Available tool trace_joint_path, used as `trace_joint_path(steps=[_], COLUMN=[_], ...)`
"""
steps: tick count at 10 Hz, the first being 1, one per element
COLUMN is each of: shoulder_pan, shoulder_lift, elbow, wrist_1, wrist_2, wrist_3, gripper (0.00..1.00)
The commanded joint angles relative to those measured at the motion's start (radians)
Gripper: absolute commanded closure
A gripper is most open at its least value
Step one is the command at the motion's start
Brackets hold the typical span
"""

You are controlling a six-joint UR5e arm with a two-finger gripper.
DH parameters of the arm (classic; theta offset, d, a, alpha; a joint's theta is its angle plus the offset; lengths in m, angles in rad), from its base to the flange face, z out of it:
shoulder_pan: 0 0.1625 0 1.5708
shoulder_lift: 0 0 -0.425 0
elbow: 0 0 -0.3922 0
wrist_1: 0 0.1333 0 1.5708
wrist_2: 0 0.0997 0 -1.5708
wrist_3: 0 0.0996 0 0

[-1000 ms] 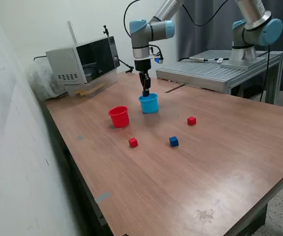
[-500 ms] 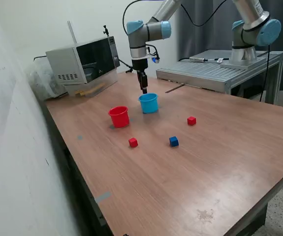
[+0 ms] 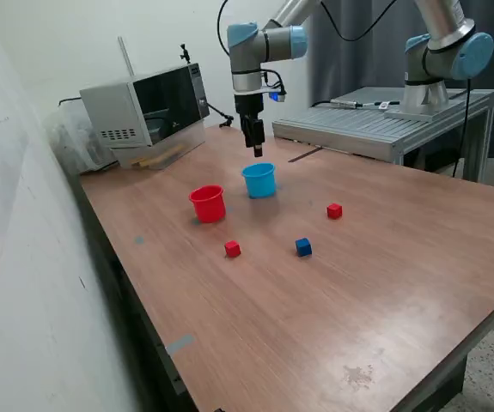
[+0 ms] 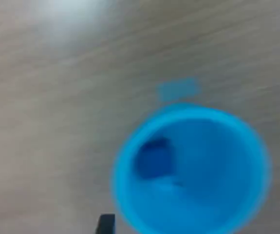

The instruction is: Place red objects in the red bin, and blue objects in the blue bin.

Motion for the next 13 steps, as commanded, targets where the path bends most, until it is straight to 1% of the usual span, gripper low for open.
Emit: trace_joint_path(steps=[1,3,4,5,6,7,8,9,11,13], shoulder_pan=[0.143,0.252,0.295,0.336,0.368,0.41,0.457,0.464,0.487,0.488], shoulder_lift=[-0.065,-0.148,-0.189,-0.199,-0.179,-0.126,-0.034,0.032,0.169,0.275], elbow=[-0.01,-0.08,-0.102,-0.137,-0.174,-0.23,-0.31,-0.355,-0.399,-0.409], wrist_1=[0.031,0.199,0.236,0.253,0.255,0.256,0.256,0.255,0.238,0.198], wrist_2=[0.001,0.013,0.036,0.036,0.037,0.037,0.036,0.037,0.036,0.031], wrist_3=[0.0,0.025,0.055,0.119,0.206,0.298,0.396,0.44,0.448,0.448], gripper=[0.0,0.0,0.0,0.0,0.0,0.0,0.0,0.0,0.0,0.0])
